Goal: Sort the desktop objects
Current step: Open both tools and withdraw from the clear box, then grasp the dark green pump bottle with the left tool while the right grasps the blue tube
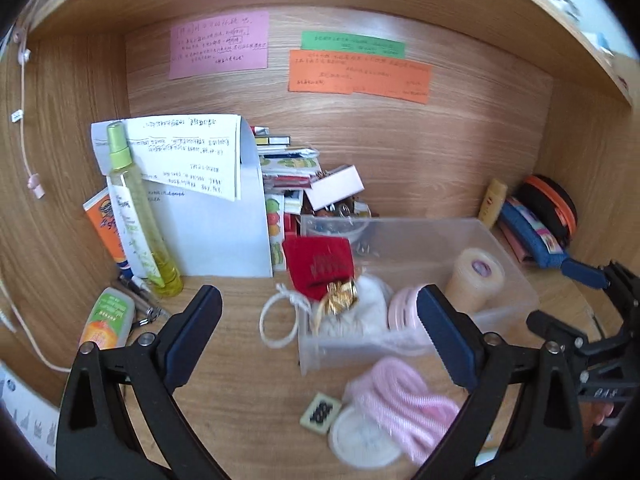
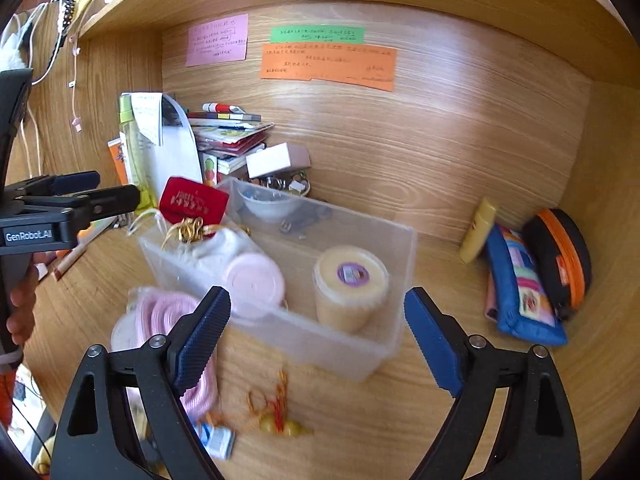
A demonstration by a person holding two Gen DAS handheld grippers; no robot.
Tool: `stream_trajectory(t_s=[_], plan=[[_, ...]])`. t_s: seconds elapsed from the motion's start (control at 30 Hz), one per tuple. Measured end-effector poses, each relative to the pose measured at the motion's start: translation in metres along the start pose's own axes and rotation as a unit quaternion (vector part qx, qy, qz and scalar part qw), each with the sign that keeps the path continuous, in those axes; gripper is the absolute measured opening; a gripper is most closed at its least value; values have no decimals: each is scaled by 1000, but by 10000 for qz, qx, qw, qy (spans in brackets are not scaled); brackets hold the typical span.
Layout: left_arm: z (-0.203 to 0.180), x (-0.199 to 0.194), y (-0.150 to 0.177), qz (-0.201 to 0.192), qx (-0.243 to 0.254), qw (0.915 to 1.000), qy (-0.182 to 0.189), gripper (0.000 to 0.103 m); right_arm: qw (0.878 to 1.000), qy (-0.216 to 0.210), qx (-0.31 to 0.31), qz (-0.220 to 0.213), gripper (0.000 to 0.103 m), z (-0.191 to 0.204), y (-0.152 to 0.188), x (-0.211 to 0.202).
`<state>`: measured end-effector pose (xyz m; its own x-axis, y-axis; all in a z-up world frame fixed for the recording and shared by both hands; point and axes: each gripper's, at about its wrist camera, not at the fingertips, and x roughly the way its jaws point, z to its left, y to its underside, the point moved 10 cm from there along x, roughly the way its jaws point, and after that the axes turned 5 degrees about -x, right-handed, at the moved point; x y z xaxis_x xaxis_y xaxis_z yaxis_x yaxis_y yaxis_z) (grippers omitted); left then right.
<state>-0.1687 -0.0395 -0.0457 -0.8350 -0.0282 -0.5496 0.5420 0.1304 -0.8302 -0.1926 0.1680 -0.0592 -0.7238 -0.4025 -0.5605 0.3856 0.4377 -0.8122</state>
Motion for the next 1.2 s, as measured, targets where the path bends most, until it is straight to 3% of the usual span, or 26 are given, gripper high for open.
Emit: stream_trajectory(t_s=[0.2,0.6,0.97,1.2], plan=[[-3,-22,37,97,253,9995,-169,99,10000,46,70,54,89,0,36,-18],[-15,-60,108,627,412,9972,24,99,9976,-134,502,449,89,15,121,-34],[-64,-75,159,1004,628,9910,625,99,9977,-169,137,649,89,33,145,-46],[-84,-64,178,1145,693,9881,760,99,9963,-498,86,692,87,40,150,-49]])
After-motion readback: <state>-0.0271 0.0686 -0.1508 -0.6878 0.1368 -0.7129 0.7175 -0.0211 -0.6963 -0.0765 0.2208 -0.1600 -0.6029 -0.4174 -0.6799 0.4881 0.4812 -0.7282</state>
